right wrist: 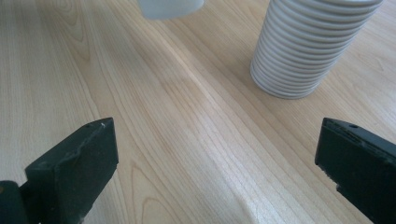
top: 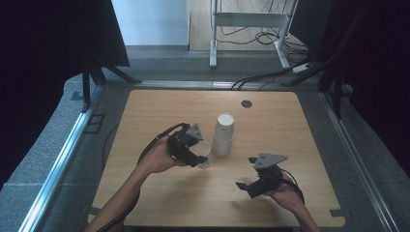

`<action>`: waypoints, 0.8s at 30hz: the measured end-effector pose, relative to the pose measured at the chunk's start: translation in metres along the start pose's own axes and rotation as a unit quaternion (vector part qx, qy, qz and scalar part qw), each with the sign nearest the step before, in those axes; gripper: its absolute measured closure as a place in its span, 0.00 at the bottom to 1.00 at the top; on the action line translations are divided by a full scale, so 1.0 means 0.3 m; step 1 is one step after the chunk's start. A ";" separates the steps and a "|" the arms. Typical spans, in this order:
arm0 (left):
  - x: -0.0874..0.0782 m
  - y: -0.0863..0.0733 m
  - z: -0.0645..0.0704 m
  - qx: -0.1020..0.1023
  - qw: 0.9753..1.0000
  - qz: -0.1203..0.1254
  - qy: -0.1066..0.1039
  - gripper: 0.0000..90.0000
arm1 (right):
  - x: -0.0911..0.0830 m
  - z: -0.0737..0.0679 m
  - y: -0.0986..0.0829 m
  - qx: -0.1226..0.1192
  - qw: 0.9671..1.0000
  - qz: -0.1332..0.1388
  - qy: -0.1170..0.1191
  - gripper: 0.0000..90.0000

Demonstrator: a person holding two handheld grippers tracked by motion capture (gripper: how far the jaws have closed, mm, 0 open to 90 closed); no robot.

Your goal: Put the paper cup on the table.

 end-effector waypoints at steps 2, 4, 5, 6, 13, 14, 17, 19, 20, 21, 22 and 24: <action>-0.002 -0.001 -0.006 -0.002 1.000 -0.004 0.004 0.36 | 0.000 0.001 -0.004 -0.001 1.000 -0.003 -0.005 0.00; -0.003 -0.003 -0.012 -0.003 1.000 -0.008 0.007 0.36 | 0.000 0.001 -0.008 0.000 1.000 -0.004 -0.006 0.00; -0.004 -0.004 -0.016 -0.005 1.000 -0.012 0.010 0.36 | -0.001 0.003 -0.012 0.001 1.000 -0.006 -0.007 0.00; -0.005 -0.005 -0.021 -0.006 1.000 -0.013 0.012 0.36 | -0.002 0.003 -0.014 0.002 1.000 -0.006 -0.008 0.00; 0.002 -0.020 -0.056 -0.019 0.999 -0.029 0.030 0.36 | -0.005 0.006 -0.037 0.011 1.000 -0.007 -0.016 0.00; 0.003 -0.022 -0.061 -0.021 0.999 -0.032 0.034 0.36 | -0.005 0.007 -0.040 0.012 1.000 -0.007 -0.018 0.00; 0.008 -0.028 -0.077 -0.026 0.998 -0.041 0.045 0.36 | -0.003 0.007 -0.048 0.018 1.000 -0.007 -0.020 0.00; 0.012 -0.031 -0.089 -0.030 0.997 -0.047 0.049 0.36 | -0.001 0.007 -0.051 0.021 0.999 -0.008 -0.023 0.00; 0.014 -0.032 -0.095 -0.034 0.997 -0.050 0.053 0.36 | 0.000 0.006 -0.052 0.023 0.999 -0.008 -0.023 0.00; 0.016 -0.034 -0.102 -0.035 0.996 -0.053 0.056 0.36 | 0.001 0.005 -0.054 0.024 0.999 -0.008 -0.022 0.00; 0.019 -0.035 -0.108 -0.039 0.996 -0.054 0.056 0.36 | 0.003 0.004 -0.055 0.024 0.999 -0.007 -0.021 0.00; 0.022 -0.037 -0.123 -0.044 0.996 -0.059 0.059 0.36 | 0.004 0.001 -0.058 0.028 0.999 -0.011 -0.021 0.00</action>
Point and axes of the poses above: each handheld gripper's, and its own axes: x roughly forward along the jaws, y roughly out of its top, z roughly to its right, the point moved 4 cm from there along x, roughly forward along the jaws, and after that the axes turned 5 degrees about -x, right-handed, at the moved point
